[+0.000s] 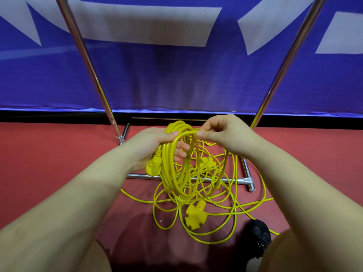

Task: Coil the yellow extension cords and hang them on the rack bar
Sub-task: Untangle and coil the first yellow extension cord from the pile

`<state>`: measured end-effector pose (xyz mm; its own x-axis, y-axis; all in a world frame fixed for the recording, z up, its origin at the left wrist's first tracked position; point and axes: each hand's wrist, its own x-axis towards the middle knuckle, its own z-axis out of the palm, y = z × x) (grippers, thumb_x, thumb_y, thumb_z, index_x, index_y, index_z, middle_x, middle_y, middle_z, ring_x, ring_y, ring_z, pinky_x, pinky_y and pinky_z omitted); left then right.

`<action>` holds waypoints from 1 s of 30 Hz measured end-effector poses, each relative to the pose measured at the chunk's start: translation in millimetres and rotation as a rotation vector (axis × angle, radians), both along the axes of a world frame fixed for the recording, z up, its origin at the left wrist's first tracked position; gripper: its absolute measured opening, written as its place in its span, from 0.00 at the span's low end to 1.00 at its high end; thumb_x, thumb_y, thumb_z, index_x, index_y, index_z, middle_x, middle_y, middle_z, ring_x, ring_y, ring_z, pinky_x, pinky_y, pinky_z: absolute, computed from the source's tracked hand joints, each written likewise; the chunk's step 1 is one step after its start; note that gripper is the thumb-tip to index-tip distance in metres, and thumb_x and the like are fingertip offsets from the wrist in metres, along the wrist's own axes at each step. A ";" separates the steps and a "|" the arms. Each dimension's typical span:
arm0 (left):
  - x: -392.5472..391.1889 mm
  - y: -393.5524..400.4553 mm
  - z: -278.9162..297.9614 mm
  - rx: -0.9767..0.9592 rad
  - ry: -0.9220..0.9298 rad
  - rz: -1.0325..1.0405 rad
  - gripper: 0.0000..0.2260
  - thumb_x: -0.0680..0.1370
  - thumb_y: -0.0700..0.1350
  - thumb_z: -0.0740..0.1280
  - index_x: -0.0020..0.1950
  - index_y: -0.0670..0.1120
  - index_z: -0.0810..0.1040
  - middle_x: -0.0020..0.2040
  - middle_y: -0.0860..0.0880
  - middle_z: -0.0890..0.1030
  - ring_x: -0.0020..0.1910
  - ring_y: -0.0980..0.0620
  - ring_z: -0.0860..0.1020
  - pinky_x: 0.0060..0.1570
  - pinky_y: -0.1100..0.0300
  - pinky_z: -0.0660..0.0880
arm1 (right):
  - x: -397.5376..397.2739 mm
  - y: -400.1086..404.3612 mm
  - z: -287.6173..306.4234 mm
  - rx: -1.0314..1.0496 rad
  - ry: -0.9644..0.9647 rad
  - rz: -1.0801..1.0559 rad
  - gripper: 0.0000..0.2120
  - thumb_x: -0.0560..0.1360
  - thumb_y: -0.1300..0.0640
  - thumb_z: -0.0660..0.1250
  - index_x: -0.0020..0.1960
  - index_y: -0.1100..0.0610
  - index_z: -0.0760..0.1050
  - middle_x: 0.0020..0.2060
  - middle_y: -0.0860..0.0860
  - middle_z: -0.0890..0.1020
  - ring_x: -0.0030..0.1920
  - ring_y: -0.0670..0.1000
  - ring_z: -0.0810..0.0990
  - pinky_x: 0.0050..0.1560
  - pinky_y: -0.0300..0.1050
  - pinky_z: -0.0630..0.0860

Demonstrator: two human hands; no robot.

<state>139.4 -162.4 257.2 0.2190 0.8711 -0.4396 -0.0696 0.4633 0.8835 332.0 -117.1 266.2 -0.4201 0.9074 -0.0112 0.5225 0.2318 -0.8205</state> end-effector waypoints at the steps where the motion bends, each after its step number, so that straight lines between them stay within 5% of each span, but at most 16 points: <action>1: -1.0 1.0 -1.8 0.001 0.022 -0.008 0.11 0.79 0.47 0.60 0.47 0.41 0.78 0.34 0.46 0.82 0.31 0.50 0.81 0.32 0.59 0.78 | -0.1 0.2 0.0 0.022 -0.028 -0.001 0.08 0.70 0.53 0.73 0.34 0.50 0.77 0.31 0.52 0.74 0.33 0.49 0.70 0.37 0.43 0.68; 6: 0.1 2.9 -7.3 0.063 0.143 -0.077 0.12 0.79 0.46 0.61 0.54 0.38 0.76 0.36 0.46 0.81 0.33 0.51 0.80 0.33 0.60 0.77 | -0.4 0.5 4.6 0.164 -0.168 -0.077 0.06 0.69 0.52 0.74 0.37 0.50 0.79 0.32 0.48 0.80 0.36 0.49 0.78 0.42 0.45 0.75; 9: 4.6 -0.4 -5.5 0.060 0.053 -0.125 0.07 0.78 0.43 0.62 0.50 0.40 0.76 0.32 0.49 0.80 0.29 0.54 0.79 0.30 0.62 0.77 | -2.1 -1.6 4.5 0.203 -0.181 -0.095 0.07 0.69 0.52 0.73 0.36 0.49 0.77 0.33 0.48 0.81 0.36 0.54 0.81 0.39 0.46 0.78; 14: 4.0 -1.2 -7.5 0.082 -0.011 -0.186 0.13 0.68 0.45 0.67 0.48 0.40 0.73 0.29 0.51 0.75 0.26 0.55 0.74 0.30 0.62 0.75 | 1.5 -1.2 1.3 0.190 -0.162 -0.100 0.08 0.68 0.51 0.74 0.38 0.49 0.75 0.30 0.44 0.74 0.30 0.42 0.73 0.32 0.31 0.67; 18: 8.5 0.5 -14.4 0.100 0.057 -0.188 0.06 0.76 0.40 0.64 0.39 0.42 0.71 0.27 0.51 0.73 0.24 0.55 0.71 0.28 0.63 0.72 | 5.4 1.4 -9.2 0.189 -0.305 -0.100 0.15 0.67 0.44 0.73 0.39 0.54 0.72 0.28 0.46 0.71 0.30 0.47 0.69 0.33 0.42 0.65; 21: 11.3 -0.8 -16.6 0.094 0.099 -0.206 0.05 0.77 0.41 0.63 0.46 0.39 0.73 0.26 0.51 0.71 0.24 0.56 0.70 0.27 0.64 0.71 | 6.3 0.5 -11.6 0.204 -0.355 -0.131 0.18 0.66 0.41 0.73 0.38 0.54 0.71 0.28 0.46 0.70 0.35 0.51 0.70 0.38 0.46 0.68; 26: 16.1 -5.5 -12.5 0.093 0.106 -0.294 0.10 0.74 0.48 0.66 0.44 0.41 0.73 0.25 0.53 0.69 0.24 0.57 0.69 0.29 0.64 0.72 | 2.3 -4.5 -8.3 0.296 -0.257 -0.239 0.20 0.64 0.39 0.73 0.34 0.52 0.68 0.27 0.46 0.70 0.33 0.49 0.69 0.35 0.48 0.67; 30: 24.1 -8.0 -11.6 0.161 0.040 -0.192 0.11 0.79 0.42 0.61 0.36 0.45 0.69 0.24 0.54 0.67 0.23 0.58 0.66 0.26 0.65 0.69 | -0.6 -2.7 -8.6 0.282 -0.246 -0.255 0.22 0.65 0.38 0.71 0.31 0.53 0.66 0.25 0.48 0.69 0.28 0.46 0.68 0.34 0.46 0.66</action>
<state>163.6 -170.4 245.5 0.3728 0.8747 -0.3097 0.0424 0.3174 0.9474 331.4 -119.8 257.6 -0.1981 0.9635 0.1799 0.7633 0.2668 -0.5883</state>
